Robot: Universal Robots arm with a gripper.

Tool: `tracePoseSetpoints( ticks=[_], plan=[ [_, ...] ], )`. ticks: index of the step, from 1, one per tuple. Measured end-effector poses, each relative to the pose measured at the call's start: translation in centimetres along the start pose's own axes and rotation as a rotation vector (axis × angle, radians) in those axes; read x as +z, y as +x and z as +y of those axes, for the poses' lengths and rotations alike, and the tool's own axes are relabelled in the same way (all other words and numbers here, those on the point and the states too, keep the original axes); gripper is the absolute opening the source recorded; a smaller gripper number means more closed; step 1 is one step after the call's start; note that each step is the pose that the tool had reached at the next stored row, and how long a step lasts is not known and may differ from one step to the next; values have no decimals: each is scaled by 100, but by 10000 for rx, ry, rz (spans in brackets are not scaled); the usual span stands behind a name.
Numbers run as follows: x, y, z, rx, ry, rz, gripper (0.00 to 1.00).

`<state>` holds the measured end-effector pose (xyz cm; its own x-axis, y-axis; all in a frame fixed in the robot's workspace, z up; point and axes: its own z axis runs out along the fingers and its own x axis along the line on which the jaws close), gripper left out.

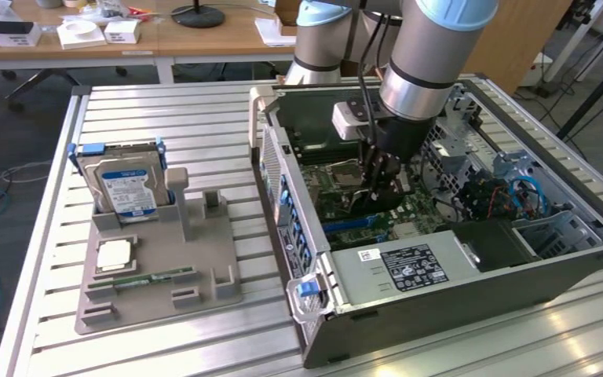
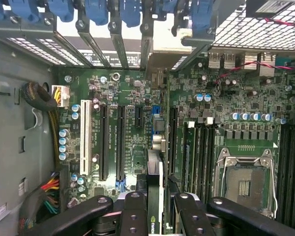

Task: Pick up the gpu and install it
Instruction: 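Insert the gpu into the slot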

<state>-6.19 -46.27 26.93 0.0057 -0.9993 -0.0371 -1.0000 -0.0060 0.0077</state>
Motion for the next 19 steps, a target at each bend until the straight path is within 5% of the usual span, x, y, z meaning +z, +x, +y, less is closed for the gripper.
tracePoseSetpoints(
  ticks=[19],
  plan=[
    [2,-1,93,0,0,-1,26]
  ],
)
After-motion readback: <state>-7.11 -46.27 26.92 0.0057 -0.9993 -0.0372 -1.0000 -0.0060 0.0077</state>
